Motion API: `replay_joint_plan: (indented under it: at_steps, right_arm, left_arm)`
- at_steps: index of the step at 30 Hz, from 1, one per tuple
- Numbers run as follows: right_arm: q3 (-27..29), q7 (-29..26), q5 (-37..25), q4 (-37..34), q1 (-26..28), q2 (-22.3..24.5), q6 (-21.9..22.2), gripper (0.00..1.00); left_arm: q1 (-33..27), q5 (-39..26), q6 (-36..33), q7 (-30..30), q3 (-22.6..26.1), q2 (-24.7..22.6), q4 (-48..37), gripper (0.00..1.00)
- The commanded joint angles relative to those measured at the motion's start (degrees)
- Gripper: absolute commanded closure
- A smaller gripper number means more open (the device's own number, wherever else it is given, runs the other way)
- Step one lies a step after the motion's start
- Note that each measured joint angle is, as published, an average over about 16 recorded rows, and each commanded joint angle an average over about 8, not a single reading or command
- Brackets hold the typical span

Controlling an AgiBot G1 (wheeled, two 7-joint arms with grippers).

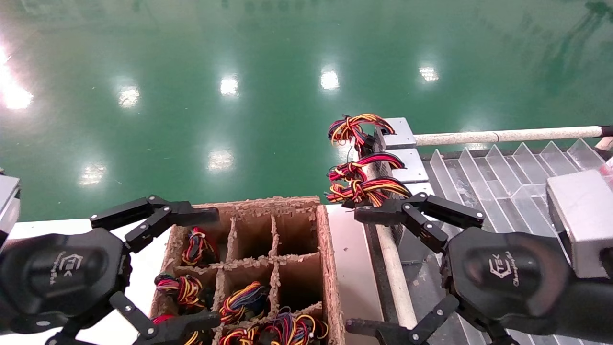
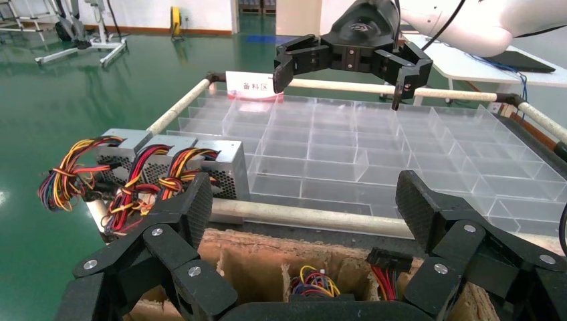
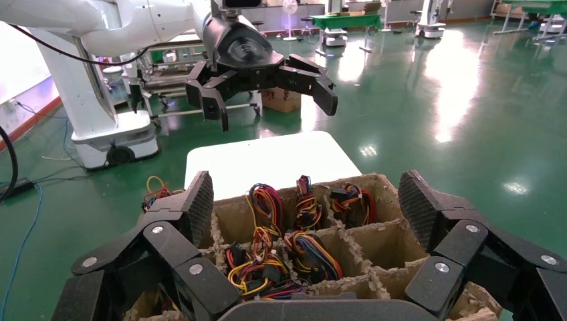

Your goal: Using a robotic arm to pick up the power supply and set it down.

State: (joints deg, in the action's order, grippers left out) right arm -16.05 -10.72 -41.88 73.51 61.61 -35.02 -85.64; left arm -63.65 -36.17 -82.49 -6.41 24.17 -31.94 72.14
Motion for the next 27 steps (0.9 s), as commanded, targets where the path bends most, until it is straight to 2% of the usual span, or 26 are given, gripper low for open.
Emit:
replay_joint_plan:
  at_steps: [1,27]
  right_arm:
    - [0.0,0.0,0.0,0.0,0.0,0.0,0.0,0.00]
    - [0.0,0.0,0.0,0.0,0.0,0.0,0.0,0.00]
  left_arm:
    - [0.0,0.0,0.0,0.0,0.0,0.0,0.0,0.00]
    - [0.0,0.0,0.0,0.0,0.0,0.0,0.0,0.00]
